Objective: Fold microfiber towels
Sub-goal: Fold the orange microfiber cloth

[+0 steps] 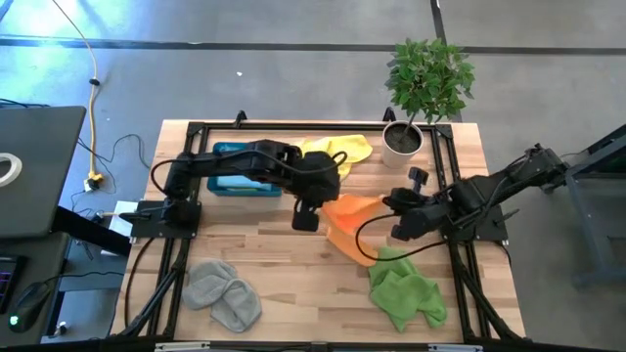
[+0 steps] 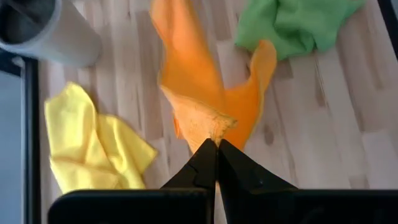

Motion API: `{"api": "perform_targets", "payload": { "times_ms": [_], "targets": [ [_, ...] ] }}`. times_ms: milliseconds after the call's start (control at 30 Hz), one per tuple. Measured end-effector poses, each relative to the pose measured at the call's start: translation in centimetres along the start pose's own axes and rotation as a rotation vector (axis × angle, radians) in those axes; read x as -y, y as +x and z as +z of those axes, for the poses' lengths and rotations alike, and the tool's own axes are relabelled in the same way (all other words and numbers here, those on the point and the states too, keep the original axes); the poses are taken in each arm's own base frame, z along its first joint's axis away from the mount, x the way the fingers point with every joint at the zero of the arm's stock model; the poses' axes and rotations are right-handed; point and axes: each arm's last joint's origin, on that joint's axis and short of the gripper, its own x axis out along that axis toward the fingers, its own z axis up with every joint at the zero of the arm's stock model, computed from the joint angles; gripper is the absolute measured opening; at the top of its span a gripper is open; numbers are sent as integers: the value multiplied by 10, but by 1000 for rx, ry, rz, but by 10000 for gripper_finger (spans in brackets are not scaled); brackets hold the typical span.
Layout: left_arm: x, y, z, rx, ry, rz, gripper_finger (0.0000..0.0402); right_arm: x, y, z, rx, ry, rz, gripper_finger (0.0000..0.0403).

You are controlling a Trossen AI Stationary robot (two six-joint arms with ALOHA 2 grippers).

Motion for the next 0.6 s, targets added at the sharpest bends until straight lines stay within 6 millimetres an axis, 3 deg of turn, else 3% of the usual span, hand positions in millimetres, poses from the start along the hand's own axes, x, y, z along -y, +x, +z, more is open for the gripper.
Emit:
{"api": "perform_targets", "payload": {
  "times_ms": [167, 300, 600],
  "targets": [
    [11, -6, -5, -54, 9, 73, 0, 4, 5, 12, -19, -44, -32, 0],
    [14, -13, -10, -90, 1, 182, 0, 3, 20, 14, -79, -70, -64, 0],
    [16, -33, -20, -106, -61, 255, 0, -4, 54, 15, -223, -136, -128, 0]
  ]
}}
